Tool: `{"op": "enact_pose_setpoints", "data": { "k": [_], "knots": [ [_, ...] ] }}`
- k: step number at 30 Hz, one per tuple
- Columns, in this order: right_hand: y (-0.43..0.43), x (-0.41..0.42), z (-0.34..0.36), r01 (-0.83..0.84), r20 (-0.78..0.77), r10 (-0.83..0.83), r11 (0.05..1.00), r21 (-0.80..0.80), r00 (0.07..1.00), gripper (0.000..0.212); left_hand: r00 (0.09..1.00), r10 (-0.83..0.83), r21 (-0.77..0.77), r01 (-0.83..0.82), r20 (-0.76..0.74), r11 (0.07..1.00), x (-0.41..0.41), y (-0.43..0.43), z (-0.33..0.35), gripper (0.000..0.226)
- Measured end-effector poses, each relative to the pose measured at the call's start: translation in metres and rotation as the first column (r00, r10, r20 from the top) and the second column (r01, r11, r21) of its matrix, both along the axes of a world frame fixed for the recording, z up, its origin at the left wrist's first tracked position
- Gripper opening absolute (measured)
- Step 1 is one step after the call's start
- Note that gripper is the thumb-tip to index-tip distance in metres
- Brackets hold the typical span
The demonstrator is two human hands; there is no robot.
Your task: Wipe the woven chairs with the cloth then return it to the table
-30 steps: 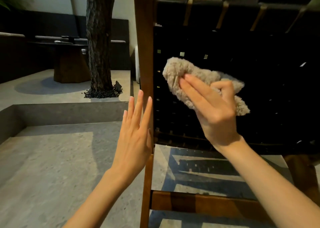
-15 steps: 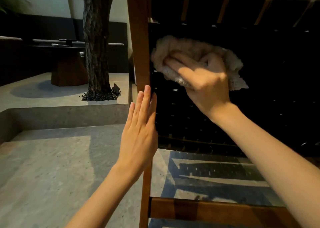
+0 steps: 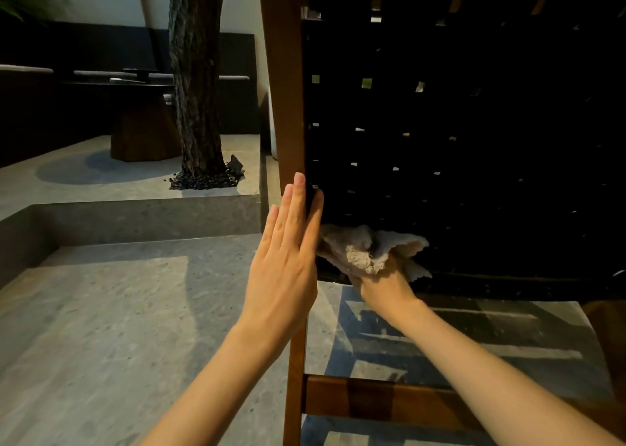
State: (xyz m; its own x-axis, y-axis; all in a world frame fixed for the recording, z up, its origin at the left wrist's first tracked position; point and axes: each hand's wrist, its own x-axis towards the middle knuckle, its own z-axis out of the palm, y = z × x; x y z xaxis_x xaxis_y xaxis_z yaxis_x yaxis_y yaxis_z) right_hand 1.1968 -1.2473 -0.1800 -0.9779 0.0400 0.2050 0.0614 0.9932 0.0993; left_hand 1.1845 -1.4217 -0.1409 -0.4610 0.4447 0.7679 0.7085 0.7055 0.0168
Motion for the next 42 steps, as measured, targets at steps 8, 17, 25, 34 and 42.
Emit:
{"op": "enact_pose_setpoints", "data": {
  "k": [8,17,25,34,42],
  "knots": [
    [0.017,0.073,0.025,-0.414,-0.15,0.408,0.91,-0.012,0.901,0.048,0.994,-0.11,-0.032,0.111,0.018,0.993,0.014,-0.003,0.006,0.094],
    [0.047,0.108,0.115,-0.441,-0.622,0.538,0.838,0.322,0.568,0.038,0.623,-0.702,0.414,0.57,0.344,0.709,0.037,0.024,0.047,0.053],
    [0.045,0.103,0.1,-0.277,-0.722,0.332,0.94,0.2,0.607,0.053,0.165,-0.87,0.83,0.261,0.464,0.492,0.051,0.043,0.077,0.026],
    [0.04,0.1,0.092,-0.323,-0.708,0.296,0.941,0.1,0.642,0.073,0.016,-0.876,0.867,0.135,0.482,0.479,0.043,0.037,0.082,0.025],
    [0.056,0.101,0.162,-0.198,-0.767,0.576,0.817,0.542,0.281,0.038,0.861,-0.469,0.378,0.375,0.195,0.846,0.035,0.052,0.079,0.047]
  ]
}}
